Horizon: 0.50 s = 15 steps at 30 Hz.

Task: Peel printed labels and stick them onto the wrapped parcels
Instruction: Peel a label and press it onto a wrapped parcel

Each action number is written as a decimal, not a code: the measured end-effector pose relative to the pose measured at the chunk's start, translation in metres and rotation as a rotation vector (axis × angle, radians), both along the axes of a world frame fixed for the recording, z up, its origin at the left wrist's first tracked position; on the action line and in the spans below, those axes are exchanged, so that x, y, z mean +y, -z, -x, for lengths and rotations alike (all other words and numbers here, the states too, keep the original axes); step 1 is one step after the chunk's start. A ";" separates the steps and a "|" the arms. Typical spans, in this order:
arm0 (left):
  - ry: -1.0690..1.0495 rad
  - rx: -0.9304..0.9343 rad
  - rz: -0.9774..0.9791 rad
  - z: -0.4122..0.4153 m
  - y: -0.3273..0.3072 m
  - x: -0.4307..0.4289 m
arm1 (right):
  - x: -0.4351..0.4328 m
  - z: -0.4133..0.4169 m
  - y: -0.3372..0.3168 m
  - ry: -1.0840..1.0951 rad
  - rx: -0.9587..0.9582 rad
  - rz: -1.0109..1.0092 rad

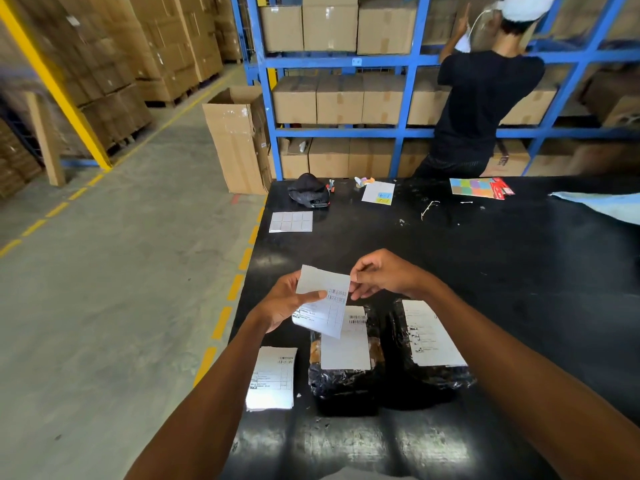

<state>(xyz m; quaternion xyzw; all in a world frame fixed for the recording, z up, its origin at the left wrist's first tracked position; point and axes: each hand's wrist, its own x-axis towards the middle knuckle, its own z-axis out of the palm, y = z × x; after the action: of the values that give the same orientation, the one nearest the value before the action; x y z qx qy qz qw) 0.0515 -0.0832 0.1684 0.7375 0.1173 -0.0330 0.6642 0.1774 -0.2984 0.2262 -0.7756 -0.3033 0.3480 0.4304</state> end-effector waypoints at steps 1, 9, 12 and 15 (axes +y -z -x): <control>0.001 -0.001 -0.012 0.001 0.000 0.000 | 0.000 0.000 -0.001 -0.005 0.009 -0.001; 0.000 -0.010 -0.053 0.004 0.001 0.003 | 0.005 0.003 -0.004 -0.016 0.022 -0.002; -0.003 0.003 -0.052 0.006 0.001 0.004 | 0.006 0.005 -0.005 -0.029 0.019 0.001; -0.015 0.013 -0.046 0.008 0.001 0.004 | 0.006 0.007 -0.006 -0.035 0.024 -0.003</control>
<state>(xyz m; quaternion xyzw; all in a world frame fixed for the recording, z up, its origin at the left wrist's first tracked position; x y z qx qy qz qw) 0.0436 -0.0794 0.1676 0.7516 0.1279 -0.0300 0.6464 0.1708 -0.2926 0.2323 -0.7652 -0.3125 0.3644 0.4291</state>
